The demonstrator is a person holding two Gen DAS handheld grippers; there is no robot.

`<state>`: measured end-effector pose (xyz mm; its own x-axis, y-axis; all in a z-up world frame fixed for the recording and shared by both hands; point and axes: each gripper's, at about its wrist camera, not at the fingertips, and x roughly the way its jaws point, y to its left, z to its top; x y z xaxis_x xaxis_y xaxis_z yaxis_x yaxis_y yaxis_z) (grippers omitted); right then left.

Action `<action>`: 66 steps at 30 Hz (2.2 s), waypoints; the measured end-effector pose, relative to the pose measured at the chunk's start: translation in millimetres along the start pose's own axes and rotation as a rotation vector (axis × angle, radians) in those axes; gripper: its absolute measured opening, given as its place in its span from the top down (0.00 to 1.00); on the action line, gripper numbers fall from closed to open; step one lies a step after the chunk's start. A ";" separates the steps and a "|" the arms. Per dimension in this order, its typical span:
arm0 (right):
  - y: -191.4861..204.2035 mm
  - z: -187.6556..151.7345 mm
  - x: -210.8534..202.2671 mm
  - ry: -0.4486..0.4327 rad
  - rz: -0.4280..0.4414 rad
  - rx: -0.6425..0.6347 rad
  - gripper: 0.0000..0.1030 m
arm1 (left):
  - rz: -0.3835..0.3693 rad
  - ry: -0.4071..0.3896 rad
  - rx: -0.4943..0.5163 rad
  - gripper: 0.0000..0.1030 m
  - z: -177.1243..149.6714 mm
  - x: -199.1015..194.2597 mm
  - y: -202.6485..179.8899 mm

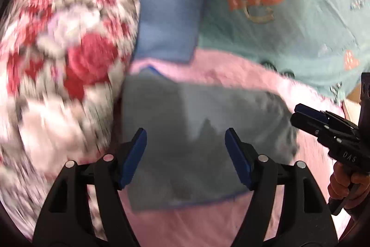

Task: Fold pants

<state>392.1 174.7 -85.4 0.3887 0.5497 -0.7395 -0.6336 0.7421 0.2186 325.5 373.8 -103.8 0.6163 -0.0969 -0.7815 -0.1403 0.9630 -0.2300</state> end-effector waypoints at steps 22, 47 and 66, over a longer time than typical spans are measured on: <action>67.7 -45.6 -99.4 0.028 -0.149 -0.020 0.02 | 0.299 0.027 -0.003 0.05 -61.6 -107.5 -40.4; 111.8 -124.2 -192.1 0.009 -0.208 -0.010 0.01 | 0.302 -0.067 0.020 0.04 -148.1 -224.3 -90.6; 114.4 -140.0 -208.7 0.002 -0.223 0.001 0.01 | 0.285 -0.071 0.044 0.04 -167.3 -237.3 -106.6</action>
<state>144.8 91.2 4.7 0.5176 0.3713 -0.7708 -0.5316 0.8455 0.0503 64.5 252.0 9.2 0.6097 0.1955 -0.7681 -0.2827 0.9590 0.0197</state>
